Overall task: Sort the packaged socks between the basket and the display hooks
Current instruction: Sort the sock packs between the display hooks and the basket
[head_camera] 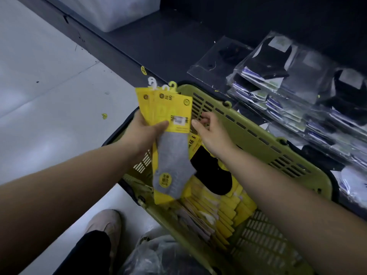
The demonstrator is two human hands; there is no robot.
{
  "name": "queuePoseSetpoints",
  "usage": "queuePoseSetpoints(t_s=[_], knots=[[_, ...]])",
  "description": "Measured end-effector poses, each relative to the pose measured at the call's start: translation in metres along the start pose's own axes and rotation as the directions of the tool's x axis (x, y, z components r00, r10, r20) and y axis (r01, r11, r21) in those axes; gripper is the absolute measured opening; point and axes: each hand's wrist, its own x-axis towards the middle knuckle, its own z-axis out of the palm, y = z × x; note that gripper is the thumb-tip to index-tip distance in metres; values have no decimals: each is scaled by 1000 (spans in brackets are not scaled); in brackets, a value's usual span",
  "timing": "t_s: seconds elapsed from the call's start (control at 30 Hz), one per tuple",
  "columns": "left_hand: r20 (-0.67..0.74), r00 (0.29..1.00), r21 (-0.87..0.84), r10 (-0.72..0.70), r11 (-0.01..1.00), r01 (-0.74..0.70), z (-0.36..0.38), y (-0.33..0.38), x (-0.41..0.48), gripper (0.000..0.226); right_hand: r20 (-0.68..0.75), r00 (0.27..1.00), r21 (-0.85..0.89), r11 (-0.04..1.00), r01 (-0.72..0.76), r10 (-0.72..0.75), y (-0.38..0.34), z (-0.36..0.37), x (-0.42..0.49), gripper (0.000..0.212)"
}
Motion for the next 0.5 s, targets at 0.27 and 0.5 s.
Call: queuePoseSetpoints(t_s=[0.27,0.5], knots=[[-125,972,161,196,971,-175,-23,27,12,38,179,964,-766,643,11,196,73,31,-8,125],[-101,968,198,231,958,-208,-17,29,5,36,113,982,-716,698,-25,151,79,7,-7,109]])
